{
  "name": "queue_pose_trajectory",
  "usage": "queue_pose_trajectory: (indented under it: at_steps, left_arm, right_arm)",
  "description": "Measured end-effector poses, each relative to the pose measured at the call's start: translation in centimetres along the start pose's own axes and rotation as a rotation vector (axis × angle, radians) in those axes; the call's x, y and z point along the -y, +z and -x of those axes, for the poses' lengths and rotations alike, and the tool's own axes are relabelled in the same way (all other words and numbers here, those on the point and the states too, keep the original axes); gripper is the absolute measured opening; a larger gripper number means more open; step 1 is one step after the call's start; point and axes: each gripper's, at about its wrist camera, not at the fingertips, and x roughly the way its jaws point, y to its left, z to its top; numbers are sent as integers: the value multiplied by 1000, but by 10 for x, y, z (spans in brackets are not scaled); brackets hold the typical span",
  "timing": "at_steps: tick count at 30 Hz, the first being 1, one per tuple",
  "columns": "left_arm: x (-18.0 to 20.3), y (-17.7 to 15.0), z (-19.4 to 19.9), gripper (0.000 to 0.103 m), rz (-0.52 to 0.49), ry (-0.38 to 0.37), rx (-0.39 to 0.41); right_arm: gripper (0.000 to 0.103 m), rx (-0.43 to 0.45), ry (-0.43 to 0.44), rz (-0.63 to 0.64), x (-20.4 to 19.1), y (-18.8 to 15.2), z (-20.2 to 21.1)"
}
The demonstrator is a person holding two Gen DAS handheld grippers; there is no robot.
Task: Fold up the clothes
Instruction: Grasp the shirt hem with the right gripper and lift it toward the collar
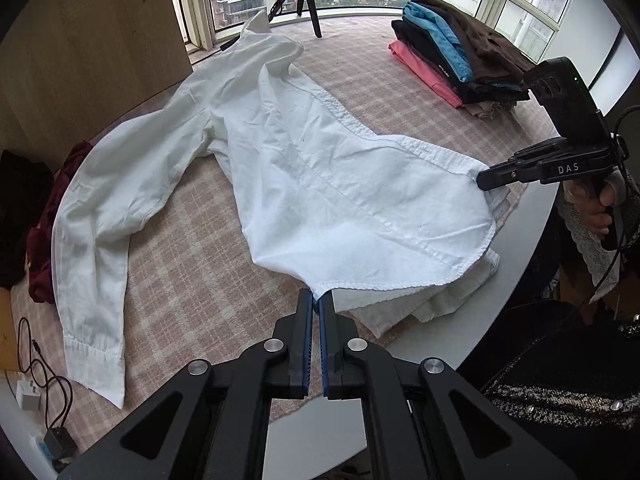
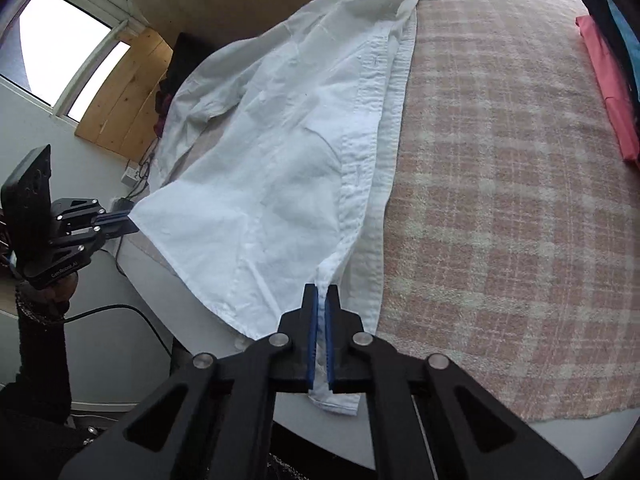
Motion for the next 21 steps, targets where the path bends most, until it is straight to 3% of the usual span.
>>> queue_pose_trajectory:
  at_steps: [3,7,15,21]
  left_arm:
    - [-1,9,11,3,-11,7,33]
    - [-4,9,10,3,-4,-3,46]
    - [15,-56,-50,8,40,-69,-69]
    - [37,-77,-80,13,104,-146,-67]
  right_arm:
    - [3,51,88,-39,-5,16,27]
    - [3,58,127,-69,-10,24,30]
    - [3,59,196,-127,-18,39,28]
    - [3,59,247,-170,-25,50,27]
